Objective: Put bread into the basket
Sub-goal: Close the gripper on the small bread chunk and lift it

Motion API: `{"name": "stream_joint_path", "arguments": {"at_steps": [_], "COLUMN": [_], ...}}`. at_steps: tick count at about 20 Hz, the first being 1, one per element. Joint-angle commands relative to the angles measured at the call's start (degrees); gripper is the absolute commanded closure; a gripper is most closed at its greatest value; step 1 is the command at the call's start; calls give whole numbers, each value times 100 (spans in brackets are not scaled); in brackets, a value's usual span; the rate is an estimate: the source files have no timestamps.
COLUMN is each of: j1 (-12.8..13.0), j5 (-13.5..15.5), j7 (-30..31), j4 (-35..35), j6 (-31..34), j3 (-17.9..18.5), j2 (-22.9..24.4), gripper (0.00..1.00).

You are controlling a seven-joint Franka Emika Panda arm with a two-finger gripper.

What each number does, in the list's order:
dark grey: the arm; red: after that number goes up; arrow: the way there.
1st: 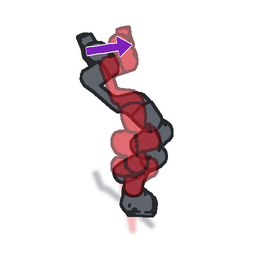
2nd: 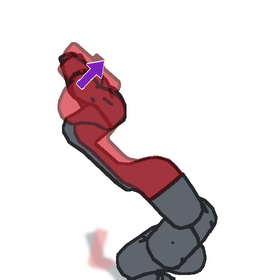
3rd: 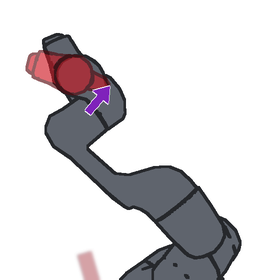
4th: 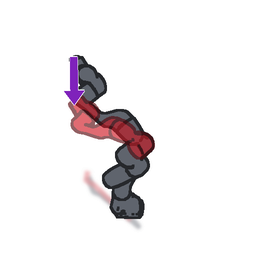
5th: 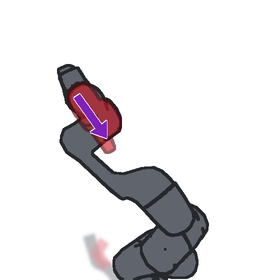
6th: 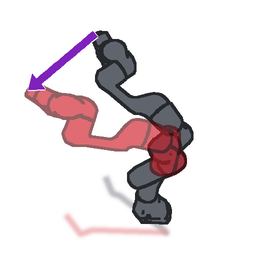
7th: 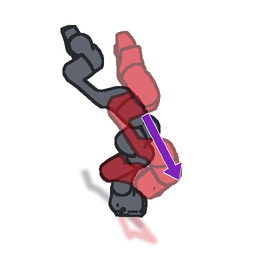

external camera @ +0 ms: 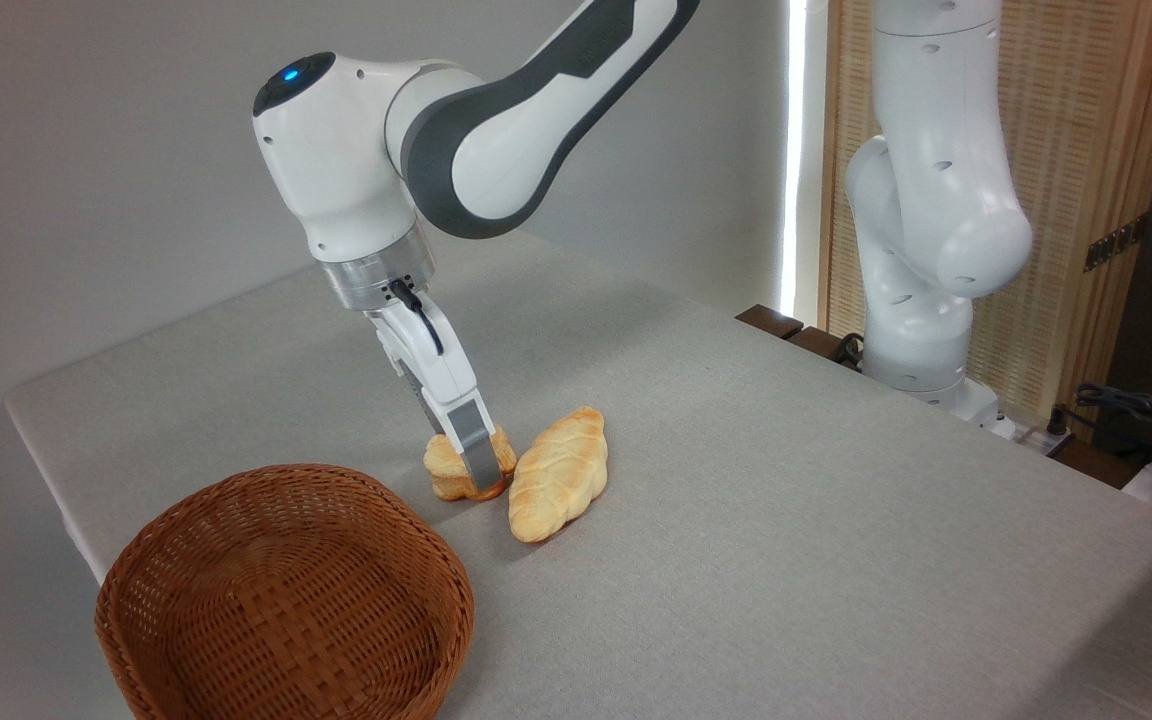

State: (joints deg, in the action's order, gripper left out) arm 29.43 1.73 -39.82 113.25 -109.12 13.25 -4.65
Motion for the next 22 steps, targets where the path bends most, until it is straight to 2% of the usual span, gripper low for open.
{"name": "stream_joint_path", "arguments": {"at_steps": [1, 2, 13, 18, 22], "j1": [63, 63, 37, -34, -51], "j5": [-137, -146, -102, -50, -32], "j7": [-149, -192, -175, -158, -140], "j4": [5, 13, -110, -557, -812], "j6": [-127, -127, -119, 460, 549], "j3": [63, 63, 81, 160, 405], "j2": [-27, -27, 26, 210, 298], "gripper": [50, 53, 51, 48, 48]}}
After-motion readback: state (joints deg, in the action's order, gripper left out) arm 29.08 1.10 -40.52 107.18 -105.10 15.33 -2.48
